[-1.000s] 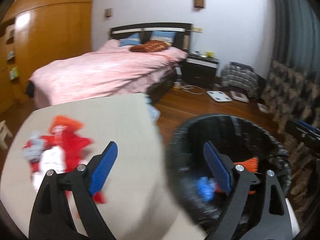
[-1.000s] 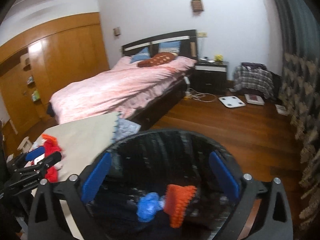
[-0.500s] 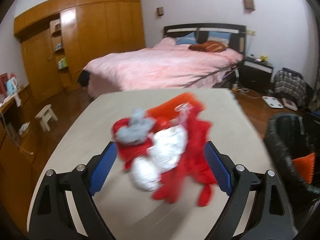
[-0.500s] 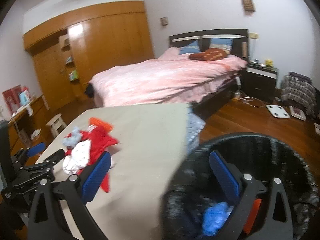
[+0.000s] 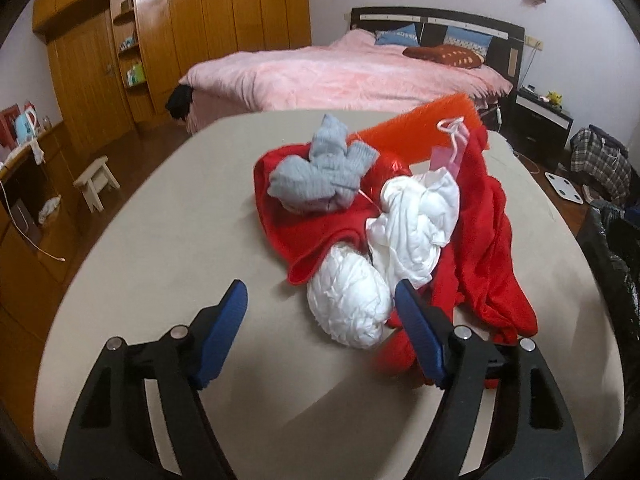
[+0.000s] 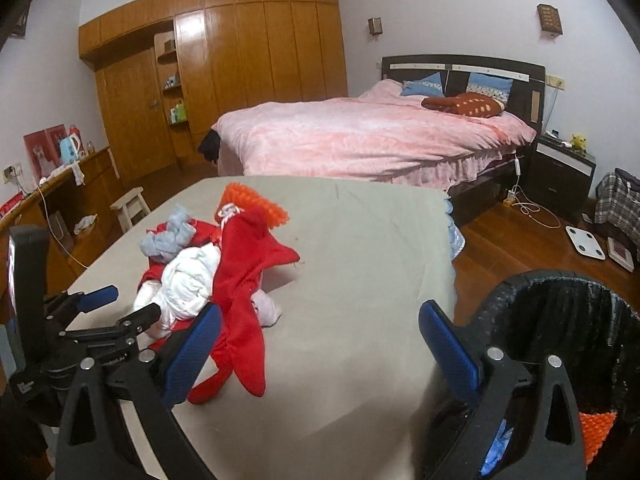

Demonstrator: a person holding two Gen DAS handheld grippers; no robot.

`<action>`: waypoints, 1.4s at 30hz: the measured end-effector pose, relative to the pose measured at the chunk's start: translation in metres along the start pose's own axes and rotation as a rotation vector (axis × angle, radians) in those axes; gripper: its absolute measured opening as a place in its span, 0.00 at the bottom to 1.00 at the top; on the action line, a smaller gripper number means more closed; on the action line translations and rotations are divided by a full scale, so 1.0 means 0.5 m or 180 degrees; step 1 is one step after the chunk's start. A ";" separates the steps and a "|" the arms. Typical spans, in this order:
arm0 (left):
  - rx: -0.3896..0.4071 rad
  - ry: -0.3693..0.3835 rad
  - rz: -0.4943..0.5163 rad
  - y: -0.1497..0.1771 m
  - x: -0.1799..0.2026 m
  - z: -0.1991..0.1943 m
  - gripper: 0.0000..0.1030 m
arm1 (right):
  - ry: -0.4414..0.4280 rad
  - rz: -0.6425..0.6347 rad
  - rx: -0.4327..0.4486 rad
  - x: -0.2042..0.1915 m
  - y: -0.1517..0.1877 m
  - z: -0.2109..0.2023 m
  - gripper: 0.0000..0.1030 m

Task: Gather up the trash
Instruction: 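Grasp a white plastic bag with the left gripper while the right gripper grasps another white bag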

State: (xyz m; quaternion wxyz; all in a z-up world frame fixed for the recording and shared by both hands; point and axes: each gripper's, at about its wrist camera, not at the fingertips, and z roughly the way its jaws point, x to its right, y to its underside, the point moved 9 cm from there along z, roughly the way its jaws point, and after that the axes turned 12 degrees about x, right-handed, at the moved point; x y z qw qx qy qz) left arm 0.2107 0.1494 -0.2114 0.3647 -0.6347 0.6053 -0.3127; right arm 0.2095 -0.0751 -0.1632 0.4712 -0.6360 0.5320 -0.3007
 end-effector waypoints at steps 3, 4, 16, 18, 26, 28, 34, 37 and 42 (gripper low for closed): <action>-0.0182 0.0113 0.0002 0.019 0.010 0.024 0.53 | 0.0011 0.0014 -0.0056 0.003 0.011 0.012 0.94; -0.0222 0.0192 -0.0010 0.023 0.017 0.028 0.42 | 0.0008 0.0014 -0.0066 0.003 0.012 0.013 0.94; 0.0052 0.0223 -0.0177 -0.015 -0.016 -0.024 0.32 | -0.0215 -0.0038 -0.0023 -0.067 -0.009 0.032 0.93; 0.0114 0.0183 -0.0200 -0.025 -0.031 -0.043 0.32 | -0.0299 -0.0038 -0.0016 -0.092 -0.015 0.039 0.91; 0.0292 -0.0088 -0.0197 -0.060 -0.100 -0.063 0.32 | -0.0655 -0.0068 -0.0037 -0.202 -0.027 0.070 0.79; 0.0302 -0.0120 -0.0236 -0.067 -0.118 -0.061 0.32 | -0.0736 -0.0087 -0.0064 -0.229 -0.027 0.084 0.72; 0.0334 -0.0185 -0.0312 -0.074 -0.155 -0.056 0.32 | -0.0801 -0.0138 -0.0214 -0.270 -0.003 0.132 0.63; 0.0328 -0.0203 -0.0348 -0.077 -0.167 -0.052 0.32 | -0.0738 -0.0175 -0.0290 -0.272 0.014 0.160 0.63; 0.0307 -0.0183 -0.0369 -0.074 -0.168 -0.046 0.33 | -0.0618 -0.0264 -0.0491 -0.264 0.052 0.198 0.63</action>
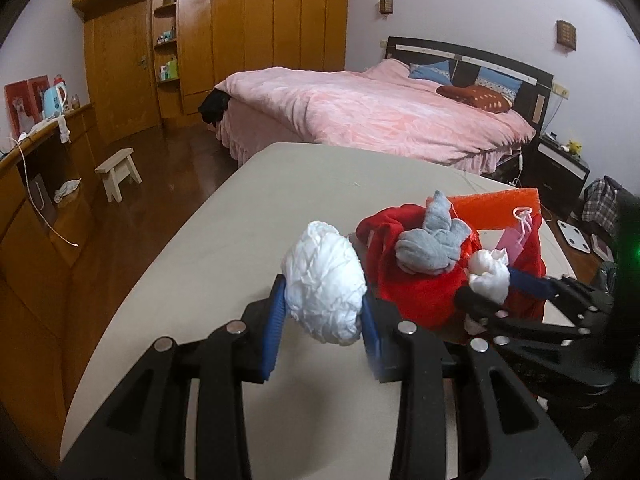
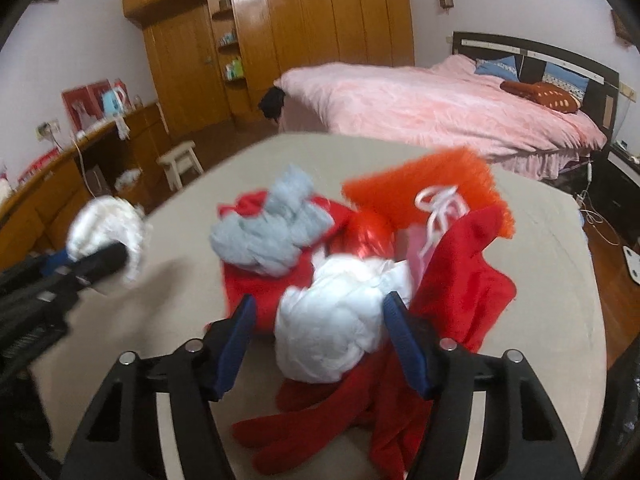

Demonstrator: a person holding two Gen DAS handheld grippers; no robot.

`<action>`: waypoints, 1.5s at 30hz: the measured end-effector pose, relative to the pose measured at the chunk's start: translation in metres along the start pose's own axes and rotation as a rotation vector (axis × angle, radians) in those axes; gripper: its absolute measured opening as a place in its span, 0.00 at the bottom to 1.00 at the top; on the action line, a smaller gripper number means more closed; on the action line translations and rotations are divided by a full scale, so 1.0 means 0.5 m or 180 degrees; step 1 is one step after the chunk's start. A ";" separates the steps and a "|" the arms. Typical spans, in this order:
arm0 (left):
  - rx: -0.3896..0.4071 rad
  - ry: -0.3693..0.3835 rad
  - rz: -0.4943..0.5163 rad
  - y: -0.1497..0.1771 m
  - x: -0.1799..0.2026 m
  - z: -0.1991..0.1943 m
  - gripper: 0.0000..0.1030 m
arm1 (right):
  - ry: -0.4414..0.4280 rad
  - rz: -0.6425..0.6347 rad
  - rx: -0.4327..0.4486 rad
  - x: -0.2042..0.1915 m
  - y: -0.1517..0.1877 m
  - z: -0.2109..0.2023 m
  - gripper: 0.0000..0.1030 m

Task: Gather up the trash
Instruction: 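Grasp a white plastic bag with the left gripper while the right gripper grasps another white bag, then carry both white bags over the bin and open both grippers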

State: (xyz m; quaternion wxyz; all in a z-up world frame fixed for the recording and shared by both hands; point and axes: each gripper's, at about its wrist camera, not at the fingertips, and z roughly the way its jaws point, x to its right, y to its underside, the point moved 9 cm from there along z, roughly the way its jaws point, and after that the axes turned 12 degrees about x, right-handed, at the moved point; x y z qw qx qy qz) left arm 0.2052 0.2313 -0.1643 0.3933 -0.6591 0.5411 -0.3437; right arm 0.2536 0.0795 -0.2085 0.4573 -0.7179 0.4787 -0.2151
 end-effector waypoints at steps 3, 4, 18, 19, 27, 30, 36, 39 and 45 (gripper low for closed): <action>-0.0008 0.0019 -0.0008 0.001 0.000 0.002 0.33 | -0.0026 0.0088 -0.0050 0.010 0.003 0.002 0.47; -0.0008 0.0022 -0.0006 0.002 -0.001 0.002 0.33 | -0.0049 0.0076 -0.0037 0.011 0.001 -0.004 0.43; 0.0086 0.0109 0.0064 -0.010 0.040 -0.026 0.33 | -0.0233 0.0170 0.0266 0.009 -0.051 -0.121 0.37; 0.0092 0.0120 0.0067 -0.012 0.044 -0.029 0.33 | -0.0248 0.0189 0.0297 0.011 -0.057 -0.134 0.37; 0.0166 0.0222 0.0095 -0.028 0.090 -0.059 0.33 | -0.0218 0.0271 0.0472 0.044 -0.086 -0.215 0.37; 0.0203 0.0281 0.0100 -0.034 0.116 -0.074 0.33 | -0.0180 0.0267 0.0529 0.058 -0.093 -0.246 0.37; 0.0240 0.0472 0.0172 -0.046 0.186 -0.096 0.33 | -0.0086 0.0275 0.0612 0.087 -0.100 -0.301 0.37; 0.0260 0.0566 0.0210 -0.050 0.226 -0.106 0.33 | -0.0019 0.0290 0.0649 0.111 -0.101 -0.329 0.37; 0.0294 0.0742 0.0286 -0.057 0.311 -0.126 0.33 | 0.0193 0.0378 0.0726 0.184 -0.096 -0.392 0.37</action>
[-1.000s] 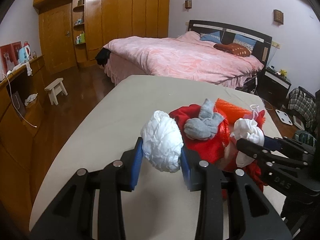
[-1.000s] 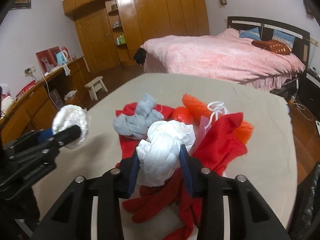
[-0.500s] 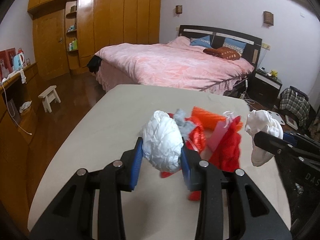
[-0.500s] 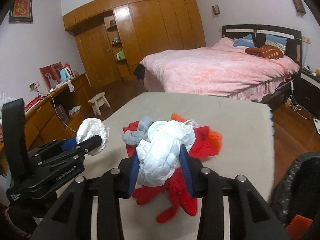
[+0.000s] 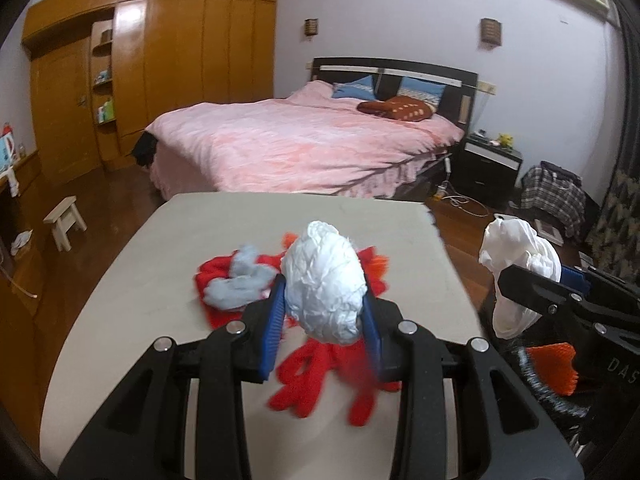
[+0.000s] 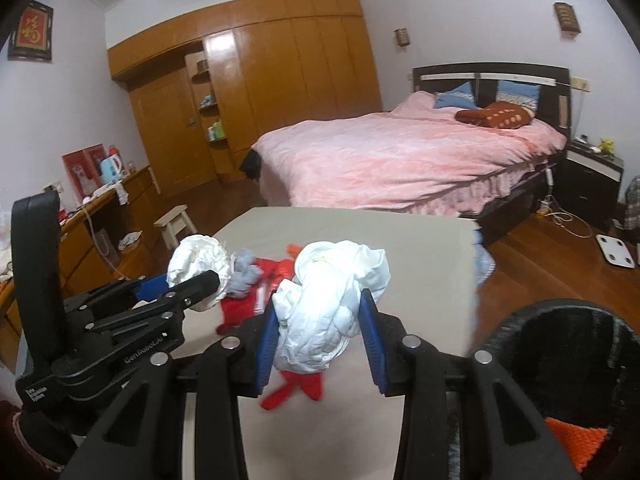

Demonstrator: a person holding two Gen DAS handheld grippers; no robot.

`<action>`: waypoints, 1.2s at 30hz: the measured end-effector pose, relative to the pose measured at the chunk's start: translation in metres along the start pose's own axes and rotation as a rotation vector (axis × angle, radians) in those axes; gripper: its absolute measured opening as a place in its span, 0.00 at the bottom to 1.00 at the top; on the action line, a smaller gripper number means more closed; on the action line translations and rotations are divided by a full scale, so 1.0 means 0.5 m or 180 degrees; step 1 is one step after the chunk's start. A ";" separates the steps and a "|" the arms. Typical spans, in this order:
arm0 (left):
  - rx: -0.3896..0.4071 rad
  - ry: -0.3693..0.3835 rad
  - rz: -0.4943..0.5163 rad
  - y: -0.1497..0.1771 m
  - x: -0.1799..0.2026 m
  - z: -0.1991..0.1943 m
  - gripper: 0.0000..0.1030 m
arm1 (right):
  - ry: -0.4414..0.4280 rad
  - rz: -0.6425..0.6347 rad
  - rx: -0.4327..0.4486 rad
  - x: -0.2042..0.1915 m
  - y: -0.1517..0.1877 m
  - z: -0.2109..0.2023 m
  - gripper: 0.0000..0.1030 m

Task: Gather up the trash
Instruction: 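Carry both white bags over the bin and open both grippers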

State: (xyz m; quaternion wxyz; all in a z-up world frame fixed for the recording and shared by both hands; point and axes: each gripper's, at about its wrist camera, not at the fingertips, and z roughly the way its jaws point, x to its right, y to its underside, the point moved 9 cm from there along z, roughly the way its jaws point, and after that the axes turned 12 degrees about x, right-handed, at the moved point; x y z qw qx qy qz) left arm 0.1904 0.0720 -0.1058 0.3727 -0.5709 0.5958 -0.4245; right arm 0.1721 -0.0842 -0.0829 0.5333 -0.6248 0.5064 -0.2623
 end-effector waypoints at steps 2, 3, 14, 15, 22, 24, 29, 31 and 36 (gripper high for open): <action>0.0011 0.0070 0.0029 -0.008 0.034 0.003 0.33 | 0.0068 0.0018 0.0024 0.022 -0.003 -0.018 0.37; 0.0013 0.0098 0.0041 -0.011 0.048 0.004 0.33 | 0.0116 0.0024 0.0039 0.037 -0.006 -0.030 0.37; 0.0066 0.0576 0.0204 -0.024 0.235 0.002 0.33 | 0.0553 0.0080 0.0163 0.163 -0.019 -0.136 0.37; 0.0070 0.0624 0.0220 -0.025 0.252 0.002 0.33 | 0.0597 0.0093 0.0174 0.175 -0.019 -0.146 0.37; 0.0063 0.0868 0.0334 -0.020 0.343 0.004 0.33 | 0.0829 0.0130 0.0217 0.246 -0.016 -0.195 0.37; 0.0061 0.0933 0.0364 -0.017 0.366 0.004 0.33 | 0.0875 0.0126 0.0213 0.262 -0.014 -0.204 0.37; 0.0056 0.1066 0.0428 -0.009 0.410 0.002 0.33 | 0.1011 0.0136 0.0186 0.300 0.000 -0.228 0.37; 0.0049 0.1114 0.0455 -0.005 0.429 0.005 0.33 | 0.1062 0.0147 0.0179 0.314 0.007 -0.238 0.37; 0.0014 0.1230 0.0507 0.009 0.474 0.019 0.33 | 0.1191 0.0204 0.0171 0.350 0.022 -0.260 0.37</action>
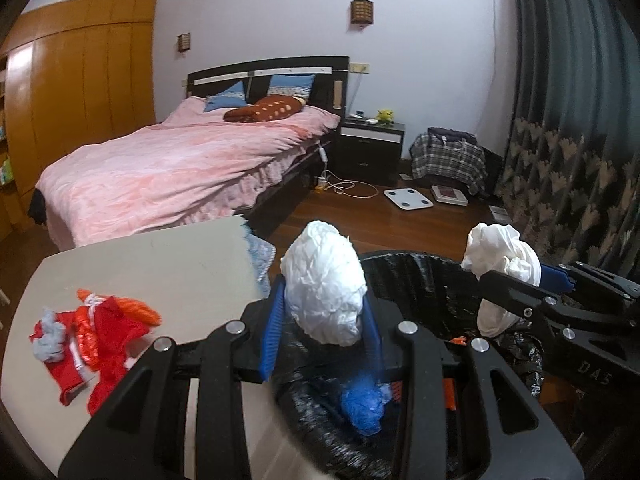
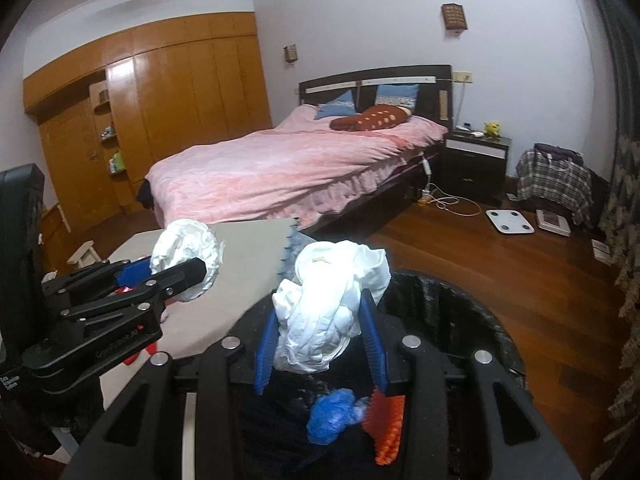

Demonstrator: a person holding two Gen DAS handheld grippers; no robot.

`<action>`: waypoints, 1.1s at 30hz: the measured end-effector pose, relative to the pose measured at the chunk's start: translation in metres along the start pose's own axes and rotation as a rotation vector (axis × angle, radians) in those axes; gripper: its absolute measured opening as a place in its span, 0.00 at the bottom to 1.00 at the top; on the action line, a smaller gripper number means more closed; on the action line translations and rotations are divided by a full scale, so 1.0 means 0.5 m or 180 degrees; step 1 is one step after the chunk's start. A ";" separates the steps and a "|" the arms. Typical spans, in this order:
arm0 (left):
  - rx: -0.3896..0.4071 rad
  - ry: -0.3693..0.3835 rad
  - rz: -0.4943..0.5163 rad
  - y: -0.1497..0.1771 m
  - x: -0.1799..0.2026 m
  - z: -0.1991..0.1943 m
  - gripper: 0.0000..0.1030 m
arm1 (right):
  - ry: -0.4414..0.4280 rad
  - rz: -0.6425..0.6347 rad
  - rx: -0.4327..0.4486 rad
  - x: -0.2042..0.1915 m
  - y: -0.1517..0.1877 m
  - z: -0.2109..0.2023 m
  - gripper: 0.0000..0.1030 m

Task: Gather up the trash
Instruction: 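Carry both white bags over the bin and open both grippers, then move both tools back to the remaining pile on the table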

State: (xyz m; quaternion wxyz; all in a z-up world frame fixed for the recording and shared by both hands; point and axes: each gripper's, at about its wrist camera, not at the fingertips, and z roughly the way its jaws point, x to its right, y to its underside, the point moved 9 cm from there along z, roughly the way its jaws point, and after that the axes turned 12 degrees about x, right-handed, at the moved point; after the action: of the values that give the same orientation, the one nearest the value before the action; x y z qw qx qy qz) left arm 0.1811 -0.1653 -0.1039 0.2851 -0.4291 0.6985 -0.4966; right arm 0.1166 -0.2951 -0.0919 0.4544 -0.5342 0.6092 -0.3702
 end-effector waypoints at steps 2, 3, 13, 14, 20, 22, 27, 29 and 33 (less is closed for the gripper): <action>-0.0001 0.0038 0.0024 0.002 0.017 0.009 0.33 | 0.0048 0.0021 0.0000 0.016 0.003 -0.002 0.37; 0.0001 0.0059 0.0039 0.003 0.025 0.015 0.33 | 0.0067 0.0026 0.0002 0.023 0.004 -0.002 0.37; -0.0143 0.0219 0.0062 0.035 0.066 0.083 0.49 | 0.0284 0.0028 -0.0114 0.081 0.044 0.012 0.57; -0.0156 0.0226 0.0055 0.039 0.066 0.088 0.54 | 0.0309 0.0040 -0.0127 0.086 0.049 0.012 0.58; -0.0171 0.0142 -0.0007 0.045 0.039 0.089 0.63 | 0.0402 0.0030 -0.0172 0.101 0.059 0.011 0.74; -0.0147 0.0075 -0.0017 0.040 0.020 0.083 0.65 | 0.0410 0.0030 -0.0159 0.100 0.058 0.010 0.78; -0.0047 -0.0099 0.0020 0.025 -0.029 0.055 0.78 | 0.0401 0.0011 -0.0066 0.072 0.042 0.007 0.94; -0.0020 -0.0154 0.0003 0.018 -0.050 0.043 0.84 | 0.0356 0.0003 -0.0045 0.054 0.033 0.010 0.94; 0.0025 -0.0361 -0.0076 0.014 -0.120 0.004 0.88 | 0.0233 -0.0019 -0.0040 0.005 0.020 0.027 0.94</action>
State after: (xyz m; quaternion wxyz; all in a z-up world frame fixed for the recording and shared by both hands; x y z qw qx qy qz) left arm 0.2087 -0.1121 -0.1131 0.3200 -0.4638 0.6740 -0.4777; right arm 0.1262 -0.2956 -0.1060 0.4273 -0.5249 0.6262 -0.3870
